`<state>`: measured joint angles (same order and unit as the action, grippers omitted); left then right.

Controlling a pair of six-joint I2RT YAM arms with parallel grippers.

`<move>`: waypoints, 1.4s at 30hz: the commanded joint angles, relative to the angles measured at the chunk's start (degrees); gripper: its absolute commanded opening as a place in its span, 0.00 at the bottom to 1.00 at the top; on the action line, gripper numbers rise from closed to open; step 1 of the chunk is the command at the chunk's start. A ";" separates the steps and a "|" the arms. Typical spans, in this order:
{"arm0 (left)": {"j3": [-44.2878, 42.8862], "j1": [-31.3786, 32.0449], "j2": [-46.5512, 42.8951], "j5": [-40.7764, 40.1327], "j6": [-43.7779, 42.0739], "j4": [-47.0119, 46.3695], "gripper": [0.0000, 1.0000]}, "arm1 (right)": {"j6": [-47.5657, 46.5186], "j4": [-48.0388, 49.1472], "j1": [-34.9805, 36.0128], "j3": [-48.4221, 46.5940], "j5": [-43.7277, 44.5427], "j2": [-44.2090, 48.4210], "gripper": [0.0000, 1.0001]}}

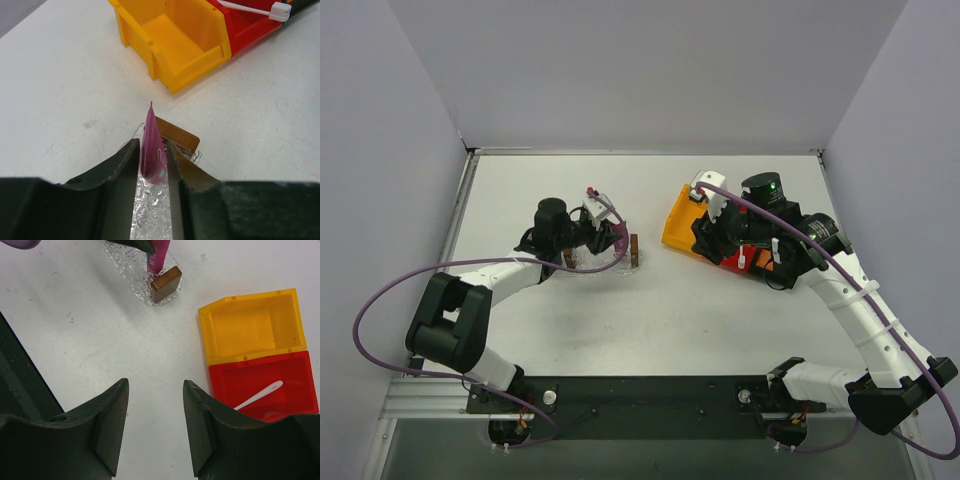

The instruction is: Prepare toiletry sets of a toothbrush and toothpaste on the tray

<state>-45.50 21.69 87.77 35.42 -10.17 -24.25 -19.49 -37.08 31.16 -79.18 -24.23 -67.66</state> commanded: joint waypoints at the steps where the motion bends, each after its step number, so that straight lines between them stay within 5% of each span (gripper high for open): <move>1: -1.97 0.19 -1.63 1.23 -1.34 1.31 0.43 | 0.68 1.05 -0.31 -0.01 0.32 0.07 0.43; 11: -2.14 0.02 -5.06 -0.08 -2.04 3.68 0.83 | 1.20 1.13 -0.66 1.74 5.59 0.68 0.43; 20: -2.05 -0.77 -11.47 -2.72 -1.25 6.23 0.88 | 4.10 2.62 -4.17 3.85 13.68 0.33 0.43; 31: 0.76 -1.65 -24.47 -4.22 -1.25 12.81 0.89 | 12.27 5.18 -20.60 10.35 11.93 -1.33 0.50; 42: 0.59 -2.01 -36.00 -5.80 -1.34 22.04 0.89 | 17.29 7.20 -36.51 14.66 8.94 -9.76 0.45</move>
<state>-44.60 20.12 54.41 30.79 -11.25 -6.59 -4.47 -30.87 -2.31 -65.21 -13.98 -74.48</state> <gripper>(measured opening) 0.892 0.455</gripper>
